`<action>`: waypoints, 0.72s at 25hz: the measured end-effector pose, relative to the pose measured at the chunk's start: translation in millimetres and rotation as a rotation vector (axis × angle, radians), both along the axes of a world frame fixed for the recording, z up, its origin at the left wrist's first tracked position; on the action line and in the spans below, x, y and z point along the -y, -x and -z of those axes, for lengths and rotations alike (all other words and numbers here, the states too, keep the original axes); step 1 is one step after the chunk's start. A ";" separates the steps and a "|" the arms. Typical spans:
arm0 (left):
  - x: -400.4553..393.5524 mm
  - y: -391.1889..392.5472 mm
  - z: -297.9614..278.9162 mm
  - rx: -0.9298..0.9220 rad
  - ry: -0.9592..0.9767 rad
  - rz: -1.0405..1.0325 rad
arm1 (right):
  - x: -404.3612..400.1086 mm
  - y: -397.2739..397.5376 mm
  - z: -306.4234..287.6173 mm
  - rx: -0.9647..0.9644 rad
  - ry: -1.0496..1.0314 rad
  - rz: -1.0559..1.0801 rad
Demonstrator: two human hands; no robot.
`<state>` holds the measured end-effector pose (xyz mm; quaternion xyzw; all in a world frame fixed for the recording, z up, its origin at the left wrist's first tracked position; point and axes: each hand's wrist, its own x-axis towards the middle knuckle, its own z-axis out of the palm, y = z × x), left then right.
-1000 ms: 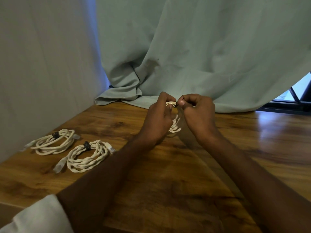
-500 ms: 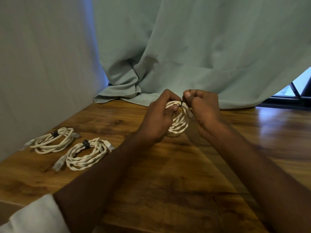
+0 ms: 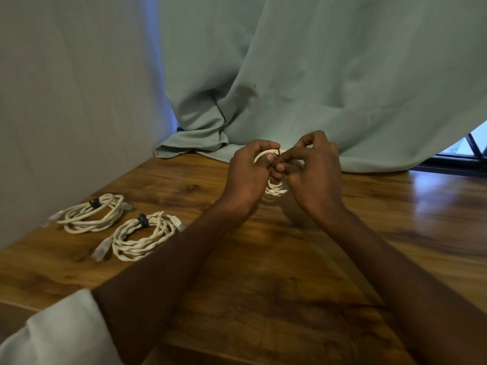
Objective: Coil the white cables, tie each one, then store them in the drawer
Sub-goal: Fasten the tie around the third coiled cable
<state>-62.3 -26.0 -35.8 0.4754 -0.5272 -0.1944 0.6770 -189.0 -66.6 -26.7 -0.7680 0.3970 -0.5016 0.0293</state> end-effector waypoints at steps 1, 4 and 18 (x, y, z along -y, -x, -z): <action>0.6 -0.1 0.4 0.017 0.017 -0.034 | -0.4 -0.4 -1.6 0.046 -0.024 -0.030; 3.1 -3.3 2.0 0.111 0.077 -0.193 | -1.7 -1.2 -8.5 0.237 -0.167 -0.115; -3.4 1.9 1.8 0.390 0.221 -0.060 | -13.9 7.3 -26.5 0.842 -0.700 -0.295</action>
